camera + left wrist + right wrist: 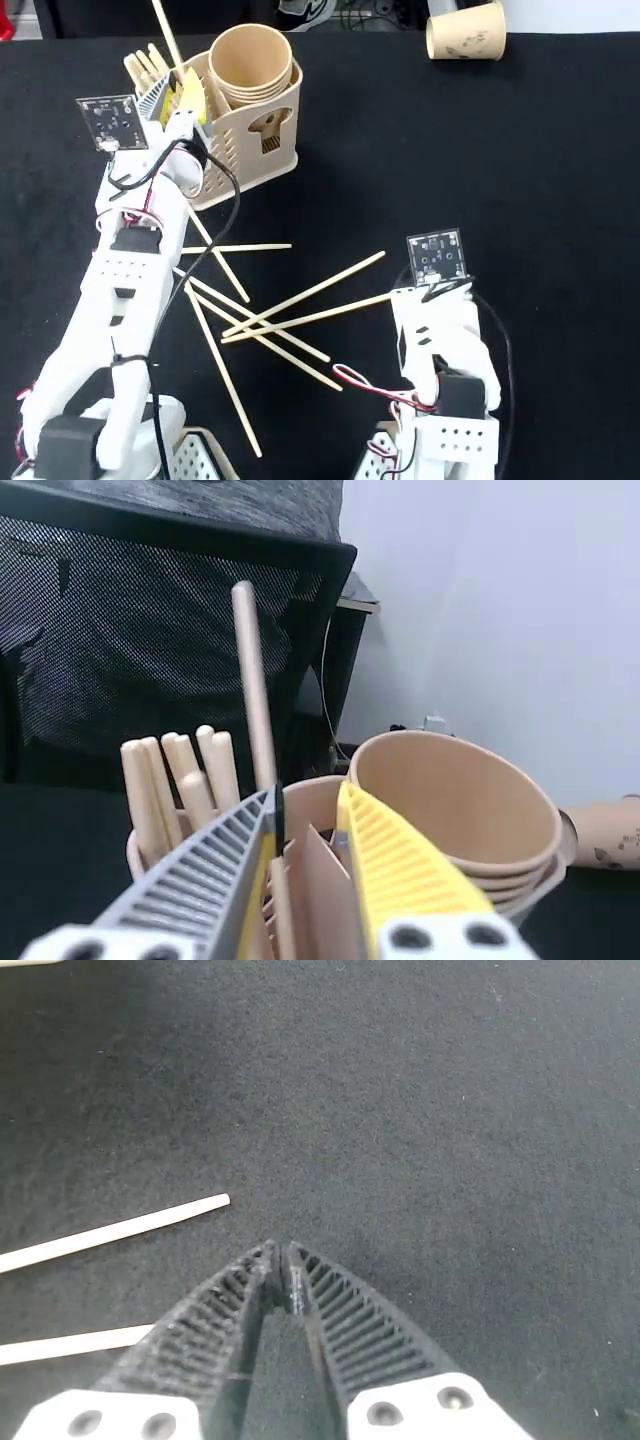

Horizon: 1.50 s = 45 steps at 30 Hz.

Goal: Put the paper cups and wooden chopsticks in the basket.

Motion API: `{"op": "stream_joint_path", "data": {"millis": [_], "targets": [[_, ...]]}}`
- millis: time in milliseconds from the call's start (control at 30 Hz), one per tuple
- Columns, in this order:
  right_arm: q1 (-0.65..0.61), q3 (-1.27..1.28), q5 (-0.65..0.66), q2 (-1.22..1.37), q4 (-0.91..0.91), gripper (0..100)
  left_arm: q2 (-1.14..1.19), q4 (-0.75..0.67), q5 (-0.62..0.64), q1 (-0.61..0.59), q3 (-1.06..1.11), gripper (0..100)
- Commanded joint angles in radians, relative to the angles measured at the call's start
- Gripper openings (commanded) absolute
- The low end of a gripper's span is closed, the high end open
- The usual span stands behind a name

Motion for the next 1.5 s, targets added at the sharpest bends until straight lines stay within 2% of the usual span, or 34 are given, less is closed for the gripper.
{"op": "stream_joint_path", "data": {"millis": [0, 233, 333, 467, 567, 700, 833, 1000, 1100, 1267, 1467], "targets": [[0.014, -0.005, 0.008, -0.070, -0.014, 1.5, -0.028, 0.044, -0.008, 0.008, 0.002, 12], [0.014, -0.005, 0.008, -0.070, -0.012, 1.5, -0.037, 0.048, -0.006, 0.004, 0.010, 12], [0.014, -0.005, 0.008, -0.070, -0.012, 1.5, -0.063, 0.118, 0.009, -0.018, -0.005, 12], [0.014, -0.005, 0.008, -0.070, -0.014, 1.5, -0.226, 0.347, 0.126, -0.087, -0.064, 12], [0.014, -0.005, 0.008, -0.070, -0.014, 1.5, -0.416, 0.557, 0.163, -0.120, -0.105, 12], [0.014, -0.005, 0.008, -0.070, -0.014, 1.5, -0.718, 0.807, 0.163, -0.119, -0.137, 12], [0.014, -0.005, 0.006, -0.071, -0.017, 1.5, -0.982, 0.965, 0.155, -0.117, -0.154, 12], [0.015, -0.114, -0.040, -0.065, 0.021, 1.5, -1.140, 1.166, 0.074, -0.298, -0.137, 12], [0.009, -0.191, -0.137, -0.064, 0.080, 1.5, -1.114, 1.212, 0.026, -0.430, -0.030, 12], [-0.026, -0.222, -0.157, -0.062, 0.112, 1.3, -1.007, 1.214, 0.005, -0.449, 0.191, 12], [-0.025, -0.265, -0.157, 0.081, 0.095, 1.2, -0.911, 1.212, -0.160, -0.513, 0.354, 12]]}}
